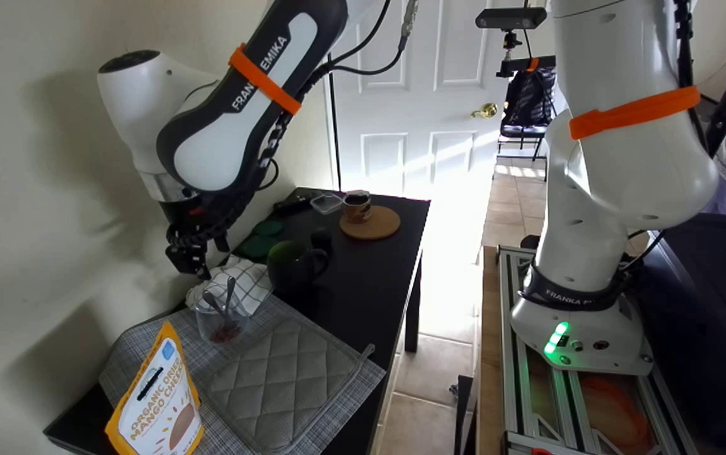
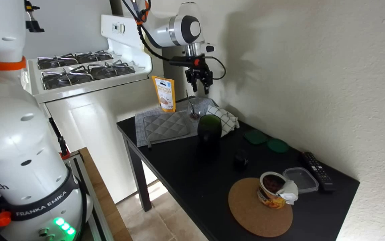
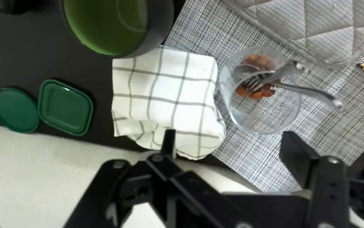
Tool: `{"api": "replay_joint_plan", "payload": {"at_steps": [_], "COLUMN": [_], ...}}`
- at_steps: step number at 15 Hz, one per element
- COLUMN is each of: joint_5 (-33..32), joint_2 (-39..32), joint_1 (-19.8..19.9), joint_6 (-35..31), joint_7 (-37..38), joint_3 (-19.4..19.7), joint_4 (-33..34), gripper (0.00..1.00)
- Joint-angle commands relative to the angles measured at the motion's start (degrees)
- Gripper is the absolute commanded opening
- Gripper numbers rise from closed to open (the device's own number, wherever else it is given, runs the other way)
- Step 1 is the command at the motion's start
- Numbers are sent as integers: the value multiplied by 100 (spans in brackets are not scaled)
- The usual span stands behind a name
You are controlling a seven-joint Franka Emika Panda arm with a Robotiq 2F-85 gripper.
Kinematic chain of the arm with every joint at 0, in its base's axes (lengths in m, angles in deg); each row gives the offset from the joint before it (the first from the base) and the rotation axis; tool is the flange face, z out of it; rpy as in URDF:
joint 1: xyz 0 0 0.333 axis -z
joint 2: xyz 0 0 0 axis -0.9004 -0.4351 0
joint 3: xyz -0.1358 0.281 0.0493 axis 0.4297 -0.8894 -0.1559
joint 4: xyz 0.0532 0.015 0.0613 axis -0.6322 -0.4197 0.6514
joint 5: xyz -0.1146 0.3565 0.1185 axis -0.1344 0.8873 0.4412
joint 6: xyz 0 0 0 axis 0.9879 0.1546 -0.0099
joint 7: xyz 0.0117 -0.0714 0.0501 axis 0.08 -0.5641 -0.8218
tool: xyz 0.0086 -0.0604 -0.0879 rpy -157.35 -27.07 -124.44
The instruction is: Remove the glass cup from the top of the black mug.
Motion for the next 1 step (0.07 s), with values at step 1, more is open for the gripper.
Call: {"api": "replay_joint_plan", "payload": {"at_steps": [1], "joint_5": [-10], "joint_2": [219], "joint_1": [145], "joint_6": [12], "joint_7": [-82], "joint_3": [-105], "joint_4": [-115], "gripper": [87]}}
